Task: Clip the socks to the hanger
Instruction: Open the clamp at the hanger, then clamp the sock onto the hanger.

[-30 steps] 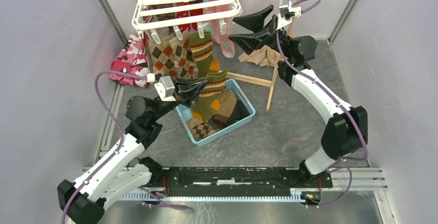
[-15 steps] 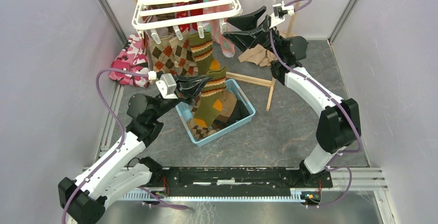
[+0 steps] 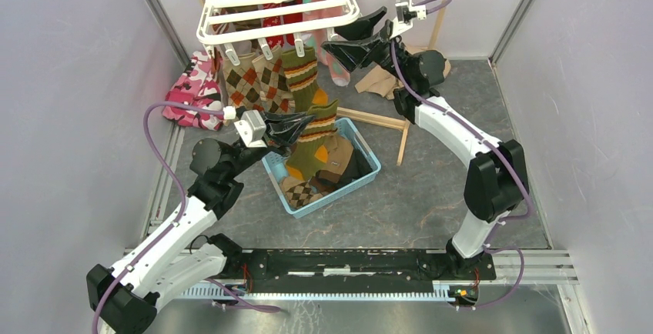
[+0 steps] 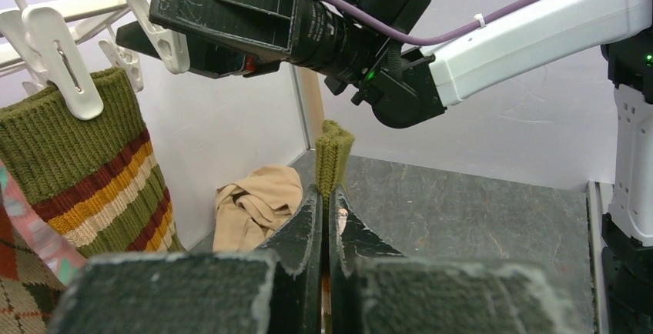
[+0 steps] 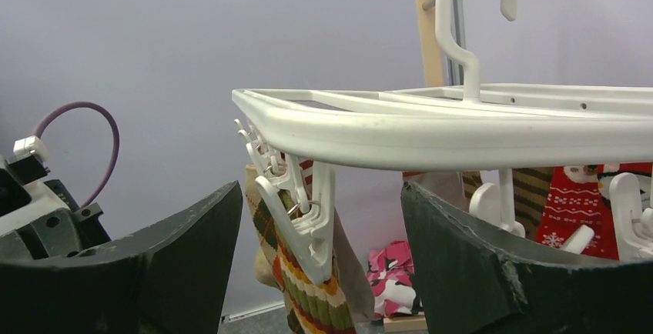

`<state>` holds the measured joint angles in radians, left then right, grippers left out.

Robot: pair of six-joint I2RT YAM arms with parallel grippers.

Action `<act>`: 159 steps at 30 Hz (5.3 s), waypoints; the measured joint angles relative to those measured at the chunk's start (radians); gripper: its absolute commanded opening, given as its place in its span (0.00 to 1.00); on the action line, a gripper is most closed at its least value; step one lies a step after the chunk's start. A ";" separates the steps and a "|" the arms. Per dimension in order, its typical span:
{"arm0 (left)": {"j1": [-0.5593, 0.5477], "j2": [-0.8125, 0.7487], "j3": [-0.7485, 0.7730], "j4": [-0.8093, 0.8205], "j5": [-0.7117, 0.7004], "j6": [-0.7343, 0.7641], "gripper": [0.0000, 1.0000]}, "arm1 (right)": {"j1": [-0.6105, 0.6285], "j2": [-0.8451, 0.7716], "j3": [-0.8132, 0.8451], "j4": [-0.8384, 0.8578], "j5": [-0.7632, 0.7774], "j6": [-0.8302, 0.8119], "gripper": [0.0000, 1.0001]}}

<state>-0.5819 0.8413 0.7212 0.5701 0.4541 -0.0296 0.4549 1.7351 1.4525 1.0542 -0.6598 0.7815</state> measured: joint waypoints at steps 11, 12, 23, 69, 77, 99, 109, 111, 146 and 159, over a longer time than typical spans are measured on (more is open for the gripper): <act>0.000 -0.005 0.000 -0.007 0.000 0.019 0.02 | 0.016 0.037 0.052 0.003 0.017 0.031 0.74; 0.000 -0.005 0.000 -0.007 0.000 0.020 0.02 | 0.016 0.041 0.059 0.008 0.018 0.036 0.73; 0.000 -0.005 0.002 -0.008 0.000 0.024 0.02 | 0.019 0.078 0.099 0.037 0.014 0.087 0.59; 0.000 0.325 0.350 -0.172 -0.251 -0.011 0.02 | 0.021 0.078 0.118 0.068 -0.020 0.156 0.00; 0.000 0.363 0.401 -0.180 -0.254 -0.030 0.02 | 0.021 0.078 0.118 0.091 -0.021 0.173 0.00; 0.027 0.409 0.451 -0.147 -0.239 -0.182 0.02 | 0.022 0.078 0.114 0.106 -0.021 0.183 0.00; 0.066 0.435 0.451 -0.057 -0.190 -0.351 0.02 | 0.022 0.078 0.114 0.113 -0.021 0.189 0.04; 0.068 0.439 0.451 -0.040 -0.176 -0.372 0.02 | 0.022 0.078 0.114 0.113 -0.021 0.190 0.05; 0.108 0.459 0.449 -0.044 -0.051 -0.589 0.02 | 0.008 0.078 0.080 0.174 0.006 0.211 0.08; 0.138 0.494 0.449 0.078 -0.002 -0.769 0.02 | 0.008 0.078 0.080 0.182 0.002 0.223 0.09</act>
<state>-0.4438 1.3357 1.1702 0.6479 0.4526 -0.7986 0.4625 1.8130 1.5330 1.2366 -0.6575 1.0042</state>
